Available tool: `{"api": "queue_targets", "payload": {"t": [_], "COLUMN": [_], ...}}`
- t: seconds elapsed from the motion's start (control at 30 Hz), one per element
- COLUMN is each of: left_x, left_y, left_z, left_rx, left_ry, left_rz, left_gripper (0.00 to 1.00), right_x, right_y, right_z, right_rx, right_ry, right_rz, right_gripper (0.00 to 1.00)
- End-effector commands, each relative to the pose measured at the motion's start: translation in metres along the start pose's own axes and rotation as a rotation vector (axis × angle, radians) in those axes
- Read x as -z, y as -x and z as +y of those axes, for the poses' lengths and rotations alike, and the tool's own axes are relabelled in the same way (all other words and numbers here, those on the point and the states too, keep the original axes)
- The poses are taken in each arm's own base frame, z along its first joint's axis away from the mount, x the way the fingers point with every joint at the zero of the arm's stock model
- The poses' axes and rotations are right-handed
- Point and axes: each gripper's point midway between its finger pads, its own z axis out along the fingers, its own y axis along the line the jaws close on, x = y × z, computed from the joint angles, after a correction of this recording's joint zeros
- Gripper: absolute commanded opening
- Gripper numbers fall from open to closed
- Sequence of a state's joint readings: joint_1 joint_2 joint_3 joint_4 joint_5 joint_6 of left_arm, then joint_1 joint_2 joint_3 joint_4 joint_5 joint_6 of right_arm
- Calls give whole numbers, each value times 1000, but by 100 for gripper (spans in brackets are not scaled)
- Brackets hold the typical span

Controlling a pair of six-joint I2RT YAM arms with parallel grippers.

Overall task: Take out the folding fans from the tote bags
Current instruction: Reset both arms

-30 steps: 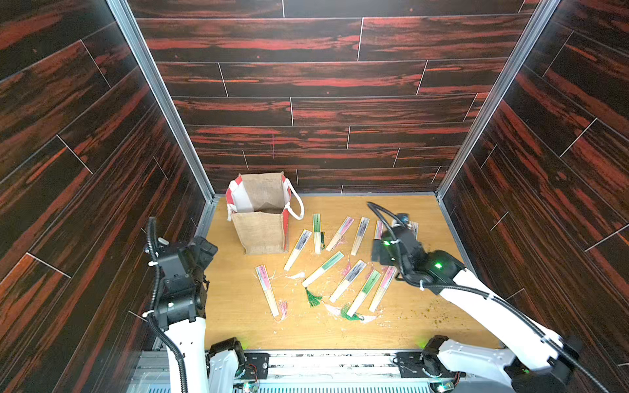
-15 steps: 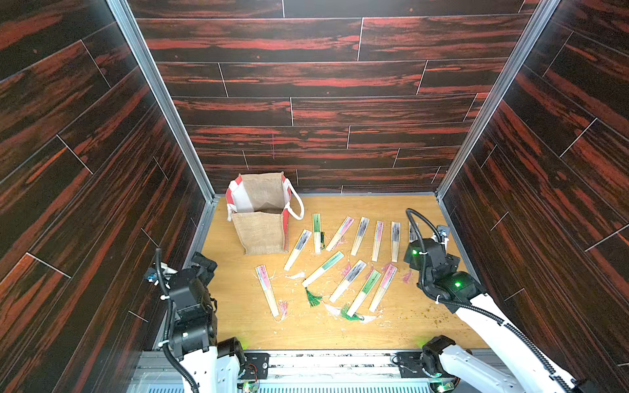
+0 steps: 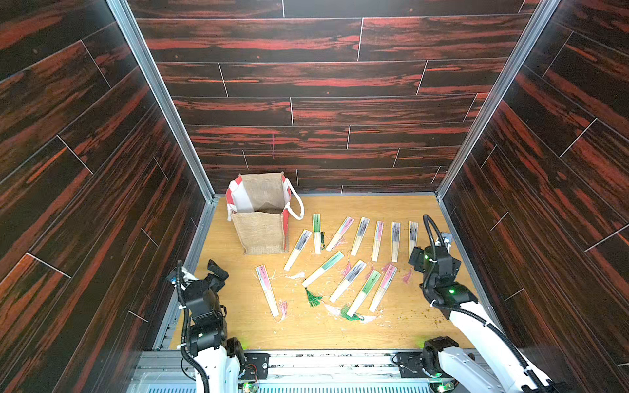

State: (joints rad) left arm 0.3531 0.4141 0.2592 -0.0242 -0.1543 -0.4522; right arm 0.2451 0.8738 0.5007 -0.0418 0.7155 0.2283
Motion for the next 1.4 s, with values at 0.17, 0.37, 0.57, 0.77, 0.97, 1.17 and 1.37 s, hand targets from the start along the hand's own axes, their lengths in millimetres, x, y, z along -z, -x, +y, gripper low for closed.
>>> {"api": "queue_targets", "payload": {"t": [0.17, 0.37, 0.57, 0.77, 0.97, 1.17, 1.37], "left_x": [-12, -19, -32, -51, -71, -93, -114], "left_y": [-9, -28, -49, -63, -65, -82, -89], "left_z": [-34, -51, -60, -74, -94, -92, -88], "left_rx": [-167, -241, -294, -313, -310, -338, -313], "left_ry": [-196, -268, -297, -345, -400, -378, -331], "left_rz": [-43, -36, -5, 31, 13, 51, 61], "left_gripper": [99, 99, 99, 99, 99, 99, 99], "right_x": [-1, -10, -16, -21, -27, -32, -37], "right_y": [25, 18, 13, 12, 8, 5, 4], "right_z": [9, 10, 9, 4, 0, -1, -3], "right_rx": [-18, -43, -58, -100, -110, -113, -132], "right_ry": [60, 53, 60, 70, 72, 98, 140], "right_rz": [-231, -238, -250, -263, -270, -279, -311], "right_gripper": [99, 98, 99, 99, 99, 99, 99]}}
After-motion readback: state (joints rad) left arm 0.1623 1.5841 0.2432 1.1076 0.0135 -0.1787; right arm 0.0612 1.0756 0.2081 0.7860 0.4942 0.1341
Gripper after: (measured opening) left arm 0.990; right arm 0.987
